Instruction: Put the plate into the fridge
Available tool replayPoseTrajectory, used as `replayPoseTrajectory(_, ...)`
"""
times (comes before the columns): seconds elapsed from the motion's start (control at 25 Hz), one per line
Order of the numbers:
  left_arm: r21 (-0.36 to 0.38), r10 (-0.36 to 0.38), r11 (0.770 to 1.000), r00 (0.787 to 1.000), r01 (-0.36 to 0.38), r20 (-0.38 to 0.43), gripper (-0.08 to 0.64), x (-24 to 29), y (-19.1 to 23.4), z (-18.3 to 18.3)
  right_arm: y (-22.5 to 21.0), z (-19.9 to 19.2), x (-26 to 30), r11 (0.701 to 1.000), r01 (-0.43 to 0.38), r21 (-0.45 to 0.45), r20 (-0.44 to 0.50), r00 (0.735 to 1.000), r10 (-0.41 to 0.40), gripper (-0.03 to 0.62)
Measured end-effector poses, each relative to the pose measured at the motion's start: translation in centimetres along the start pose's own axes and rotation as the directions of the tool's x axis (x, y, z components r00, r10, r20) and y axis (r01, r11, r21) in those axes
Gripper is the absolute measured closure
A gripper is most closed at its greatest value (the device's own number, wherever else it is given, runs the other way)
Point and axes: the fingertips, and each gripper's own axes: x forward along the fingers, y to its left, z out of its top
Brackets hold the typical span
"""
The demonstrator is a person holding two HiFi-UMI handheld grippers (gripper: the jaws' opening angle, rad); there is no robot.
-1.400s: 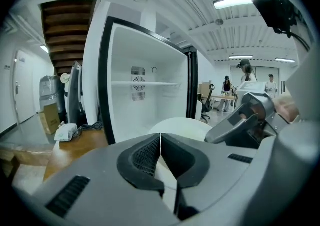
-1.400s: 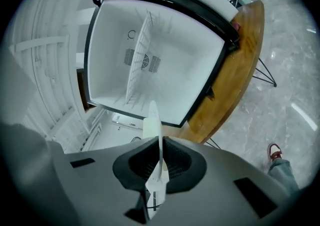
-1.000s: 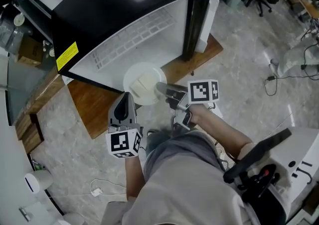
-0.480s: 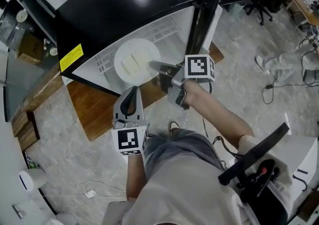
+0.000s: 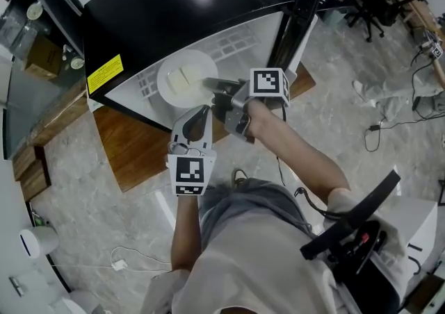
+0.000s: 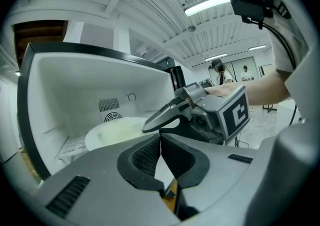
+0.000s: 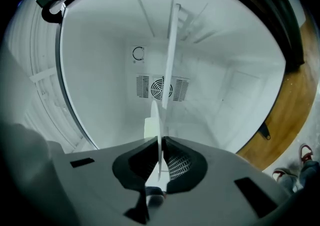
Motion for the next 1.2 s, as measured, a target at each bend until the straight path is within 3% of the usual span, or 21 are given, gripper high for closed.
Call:
replayPoseTrajectory(0.48, -0.040, 0.053, 0.998, 0.999, -0.053, -0.001, 0.540, 1.3, 2.3, -1.0, 1.3, 0.3, 1.4, 0.999, -0.039, -0.015, -0.044, 0.998, 0.038, 0.544)
replayPoseTrajectory(0.76, -0.099, 0.090, 0.991, 0.996, -0.091, -0.009, 0.540, 1.6, 4.3, -1.8, 1.2, 0.8, 1.5, 0.999, -0.028, -0.033, -0.053, 0.998, 0.026, 0.487)
replayPoseTrajectory(1.04, -0.167, 0.086, 0.982, 0.996, -0.088, -0.016, 0.540, 2.5, 4.9, -1.5, 1.3, 0.5, 0.8, 0.998, -0.019, -0.058, -0.060, 0.998, 0.016, 0.480)
replayPoseTrajectory(1.12, -0.170, 0.083, 0.982, 0.996, -0.085, -0.020, 0.540, 3.0, 5.2, -1.7, 1.2, 0.3, 0.4, 0.996, -0.023, -0.092, -0.068, 0.998, 0.016, 0.480)
replayPoseTrajectory(1.2, -0.170, 0.081, 0.982, 0.996, -0.084, -0.026, 0.540, 3.4, 5.6, -2.0, 1.4, -0.4, 0.1, 0.981, -0.017, -0.191, -0.074, 0.997, 0.003, 0.491)
